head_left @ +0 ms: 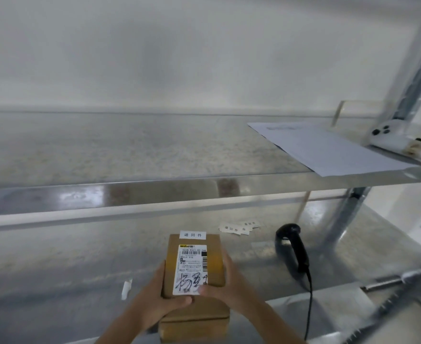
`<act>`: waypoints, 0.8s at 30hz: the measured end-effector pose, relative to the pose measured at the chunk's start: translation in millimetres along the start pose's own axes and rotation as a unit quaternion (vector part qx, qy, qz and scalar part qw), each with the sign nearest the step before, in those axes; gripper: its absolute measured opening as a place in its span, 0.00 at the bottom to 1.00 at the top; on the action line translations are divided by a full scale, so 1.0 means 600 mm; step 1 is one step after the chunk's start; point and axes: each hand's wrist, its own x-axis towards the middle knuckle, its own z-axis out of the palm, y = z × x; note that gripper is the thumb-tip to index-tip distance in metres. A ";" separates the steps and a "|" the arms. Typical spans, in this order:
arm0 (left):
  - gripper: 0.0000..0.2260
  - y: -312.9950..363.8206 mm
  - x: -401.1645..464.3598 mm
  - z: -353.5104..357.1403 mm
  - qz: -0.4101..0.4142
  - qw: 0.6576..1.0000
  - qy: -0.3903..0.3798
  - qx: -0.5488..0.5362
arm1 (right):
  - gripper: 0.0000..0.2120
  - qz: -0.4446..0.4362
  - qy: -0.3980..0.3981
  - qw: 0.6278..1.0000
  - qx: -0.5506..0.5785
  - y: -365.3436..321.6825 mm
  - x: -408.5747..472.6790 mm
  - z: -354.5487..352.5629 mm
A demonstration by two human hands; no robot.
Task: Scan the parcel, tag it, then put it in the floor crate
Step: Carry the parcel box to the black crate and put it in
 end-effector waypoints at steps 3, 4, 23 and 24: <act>0.46 -0.011 -0.007 -0.004 0.018 1.000 -0.010 -0.020 | 0.73 -0.003 -0.036 0.999 -0.034 0.009 0.000 0.012; 0.47 -0.011 -0.009 -0.005 0.022 0.999 -0.010 -0.023 | 0.74 -0.005 -0.035 0.999 -0.030 0.003 -0.005 0.013; 0.60 0.025 -0.074 0.015 0.096 0.993 0.034 0.056 | 0.71 -0.078 -0.012 0.991 -0.111 -0.041 -0.095 -0.005; 0.61 0.035 -0.079 0.014 0.094 0.993 0.042 0.062 | 0.71 -0.090 -0.015 0.990 -0.112 -0.050 -0.101 -0.014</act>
